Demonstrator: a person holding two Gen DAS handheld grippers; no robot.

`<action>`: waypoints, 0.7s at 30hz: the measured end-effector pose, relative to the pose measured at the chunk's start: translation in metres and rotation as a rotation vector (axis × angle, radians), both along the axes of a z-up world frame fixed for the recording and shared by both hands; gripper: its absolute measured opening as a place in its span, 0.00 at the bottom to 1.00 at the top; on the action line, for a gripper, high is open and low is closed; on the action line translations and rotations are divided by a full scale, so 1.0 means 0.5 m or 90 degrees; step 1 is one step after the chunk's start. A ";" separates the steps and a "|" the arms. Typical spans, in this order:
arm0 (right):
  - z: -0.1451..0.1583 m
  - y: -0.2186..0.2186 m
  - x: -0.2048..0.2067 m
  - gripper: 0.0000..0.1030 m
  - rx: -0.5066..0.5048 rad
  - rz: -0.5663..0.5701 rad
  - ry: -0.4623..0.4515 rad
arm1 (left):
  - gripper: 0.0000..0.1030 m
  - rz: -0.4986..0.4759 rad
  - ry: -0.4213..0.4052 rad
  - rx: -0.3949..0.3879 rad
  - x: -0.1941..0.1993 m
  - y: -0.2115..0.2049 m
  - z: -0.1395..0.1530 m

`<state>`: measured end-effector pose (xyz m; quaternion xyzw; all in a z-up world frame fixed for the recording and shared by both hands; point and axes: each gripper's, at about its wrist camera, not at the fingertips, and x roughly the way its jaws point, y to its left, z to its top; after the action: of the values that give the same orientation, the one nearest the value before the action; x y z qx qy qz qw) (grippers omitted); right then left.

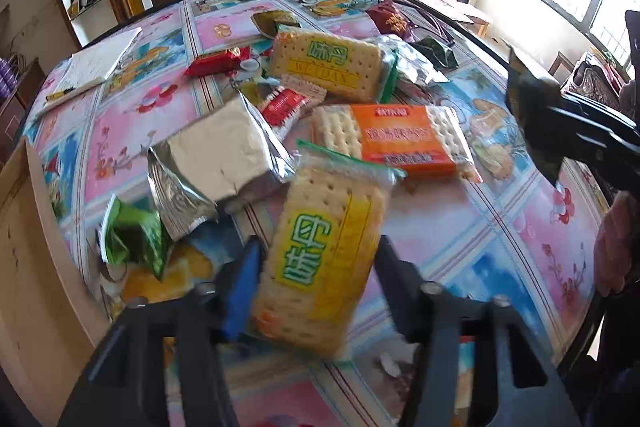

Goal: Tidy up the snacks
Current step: 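Grasp the WEIDAN cracker pack with the left gripper while the right holds the pea bag, then carry both packs into the cardboard box and open both grippers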

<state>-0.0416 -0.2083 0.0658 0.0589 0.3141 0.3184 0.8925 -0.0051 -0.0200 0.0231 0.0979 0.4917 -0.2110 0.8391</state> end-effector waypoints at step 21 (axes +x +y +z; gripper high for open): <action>-0.012 0.003 0.017 0.36 -0.019 -0.013 0.014 | 0.43 0.127 -0.107 -0.176 0.007 0.085 0.023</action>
<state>-0.0331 -0.2068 0.0598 0.0523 0.3276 0.3038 0.8931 -0.0015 0.0227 0.0344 -0.0505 0.3934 -0.1833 0.8995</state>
